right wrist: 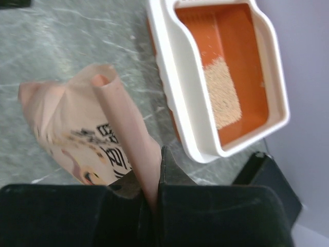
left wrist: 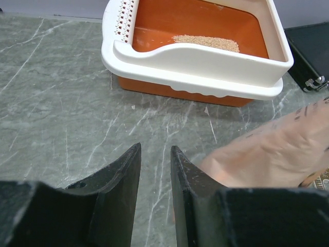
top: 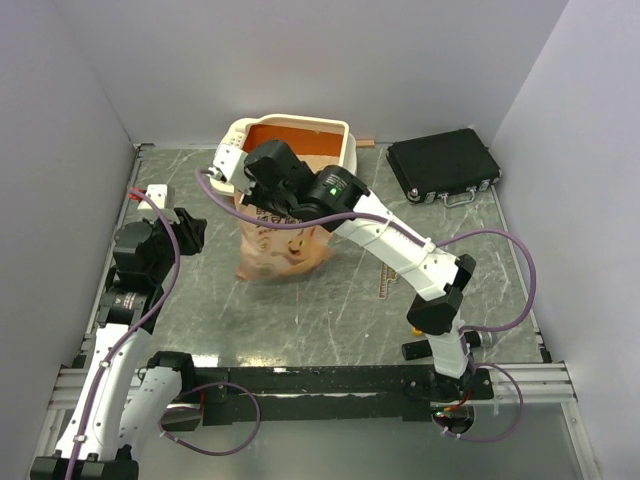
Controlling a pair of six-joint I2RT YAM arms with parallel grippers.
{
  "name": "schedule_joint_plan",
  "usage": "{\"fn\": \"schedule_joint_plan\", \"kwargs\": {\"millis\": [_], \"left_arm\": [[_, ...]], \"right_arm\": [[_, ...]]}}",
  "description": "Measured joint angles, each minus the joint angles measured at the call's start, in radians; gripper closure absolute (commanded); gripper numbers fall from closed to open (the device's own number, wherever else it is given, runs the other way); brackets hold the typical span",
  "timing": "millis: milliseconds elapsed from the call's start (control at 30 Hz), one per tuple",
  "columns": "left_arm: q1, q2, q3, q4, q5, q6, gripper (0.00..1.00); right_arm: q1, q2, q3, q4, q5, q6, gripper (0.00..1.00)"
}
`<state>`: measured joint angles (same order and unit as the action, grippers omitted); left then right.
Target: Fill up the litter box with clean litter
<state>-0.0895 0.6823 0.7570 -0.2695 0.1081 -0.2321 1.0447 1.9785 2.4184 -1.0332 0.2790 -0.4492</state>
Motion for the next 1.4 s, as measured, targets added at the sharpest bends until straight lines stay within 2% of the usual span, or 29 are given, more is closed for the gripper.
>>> {"fn": "schedule_joint_plan", "kwargs": {"millis": [233,400,500,567,600,667,700,800,933,1267,1400], "left_arm": [[0.000,0.002,0.000,-0.002,0.000,0.000,0.66],[-0.001,0.005,0.000,-0.003,0.001,0.000,0.66],[-0.002,0.010,0.000,-0.006,0.003,-0.001,0.66],[-0.003,0.011,0.000,-0.006,0.004,-0.001,0.66],[-0.005,0.014,0.000,-0.006,0.003,0.000,0.66],[-0.009,0.017,0.000,-0.007,0.002,0.000,0.66],[-0.013,0.018,0.000,-0.008,0.001,0.000,0.66],[-0.019,0.018,0.000,-0.009,0.000,0.000,0.66],[-0.023,0.022,0.000,-0.009,0.001,0.000,0.66],[-0.023,0.038,0.000,-0.011,0.030,-0.010,0.66],[-0.023,0.054,0.000,-0.005,0.092,-0.022,0.63]], "right_arm": [[0.006,-0.001,-0.014,0.006,0.115,-0.016,1.00],[0.003,-0.039,-0.234,0.097,0.100,0.096,1.00],[-0.003,0.010,-0.313,0.143,0.036,0.206,1.00],[-0.009,0.055,-0.300,0.182,0.012,0.267,0.84],[-0.013,0.078,-0.279,0.197,0.002,0.299,0.59],[-0.024,0.107,-0.253,0.229,-0.030,0.362,0.36],[-0.033,0.109,-0.251,0.248,-0.052,0.385,0.28],[-0.057,0.088,-0.269,0.303,-0.088,0.425,0.22],[-0.105,-0.038,-0.419,0.375,-0.144,0.446,0.19],[-0.346,-0.630,-0.927,0.512,-0.204,0.452,0.17],[-0.450,-0.718,-1.057,0.566,-0.268,0.423,0.14]]}}
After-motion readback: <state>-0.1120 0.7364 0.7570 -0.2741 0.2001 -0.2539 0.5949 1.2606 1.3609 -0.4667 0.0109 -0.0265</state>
